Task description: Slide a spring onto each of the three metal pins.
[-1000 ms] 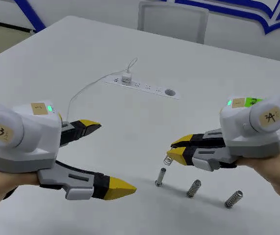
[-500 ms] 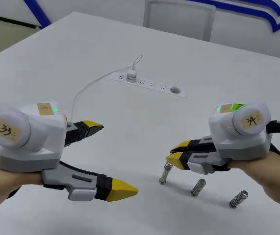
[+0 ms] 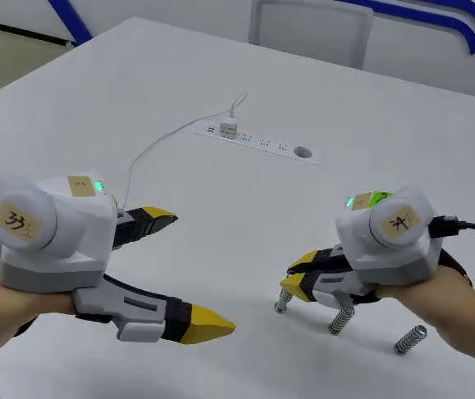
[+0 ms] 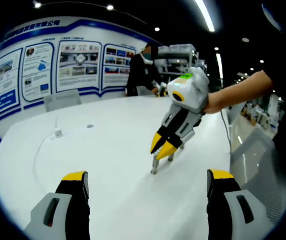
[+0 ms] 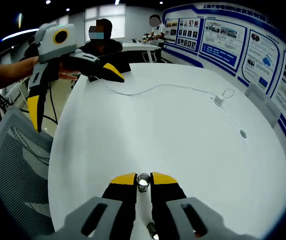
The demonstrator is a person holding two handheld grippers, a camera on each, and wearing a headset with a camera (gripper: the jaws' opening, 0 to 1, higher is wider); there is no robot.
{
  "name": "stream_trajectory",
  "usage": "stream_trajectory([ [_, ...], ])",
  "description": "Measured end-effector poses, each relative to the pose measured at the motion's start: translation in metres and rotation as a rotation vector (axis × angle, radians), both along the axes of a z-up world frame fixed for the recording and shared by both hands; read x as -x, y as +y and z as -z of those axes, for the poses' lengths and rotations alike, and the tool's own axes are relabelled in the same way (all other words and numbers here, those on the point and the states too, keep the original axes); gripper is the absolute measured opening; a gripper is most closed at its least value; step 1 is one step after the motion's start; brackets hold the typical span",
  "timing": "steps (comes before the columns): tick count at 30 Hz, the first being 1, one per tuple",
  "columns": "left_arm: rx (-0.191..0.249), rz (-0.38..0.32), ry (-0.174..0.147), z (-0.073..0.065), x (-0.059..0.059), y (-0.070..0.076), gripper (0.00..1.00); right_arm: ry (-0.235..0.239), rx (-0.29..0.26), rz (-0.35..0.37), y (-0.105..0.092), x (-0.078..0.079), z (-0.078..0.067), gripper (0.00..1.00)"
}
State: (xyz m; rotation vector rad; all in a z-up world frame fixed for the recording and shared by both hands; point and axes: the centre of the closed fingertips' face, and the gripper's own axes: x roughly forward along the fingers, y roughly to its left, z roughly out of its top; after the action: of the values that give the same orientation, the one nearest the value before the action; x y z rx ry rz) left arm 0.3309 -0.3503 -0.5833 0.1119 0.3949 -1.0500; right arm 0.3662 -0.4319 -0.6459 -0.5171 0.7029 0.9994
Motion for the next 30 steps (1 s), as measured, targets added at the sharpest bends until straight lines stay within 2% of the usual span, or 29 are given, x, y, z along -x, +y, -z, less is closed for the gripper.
stream_trajectory([
  [11,0.006,-0.006,0.008,0.001,0.001,0.001,0.99,0.015,0.007,-0.007,0.003,0.003,0.015,0.11],
  [20,0.0,0.001,0.014,0.004,0.002,0.0,0.99,0.02,0.018,-0.004,0.003,0.003,0.02,0.11],
  [23,-0.003,0.004,0.017,0.006,0.003,0.0,0.99,0.008,0.035,-0.015,0.002,0.004,0.022,0.11],
  [25,-0.006,0.004,0.02,0.008,0.003,0.0,0.99,0.009,0.026,-0.013,0.003,0.004,0.022,0.11],
  [30,0.006,0.001,0.029,0.008,0.005,0.0,0.98,0.017,0.039,-0.012,0.001,0.004,0.024,0.15],
])
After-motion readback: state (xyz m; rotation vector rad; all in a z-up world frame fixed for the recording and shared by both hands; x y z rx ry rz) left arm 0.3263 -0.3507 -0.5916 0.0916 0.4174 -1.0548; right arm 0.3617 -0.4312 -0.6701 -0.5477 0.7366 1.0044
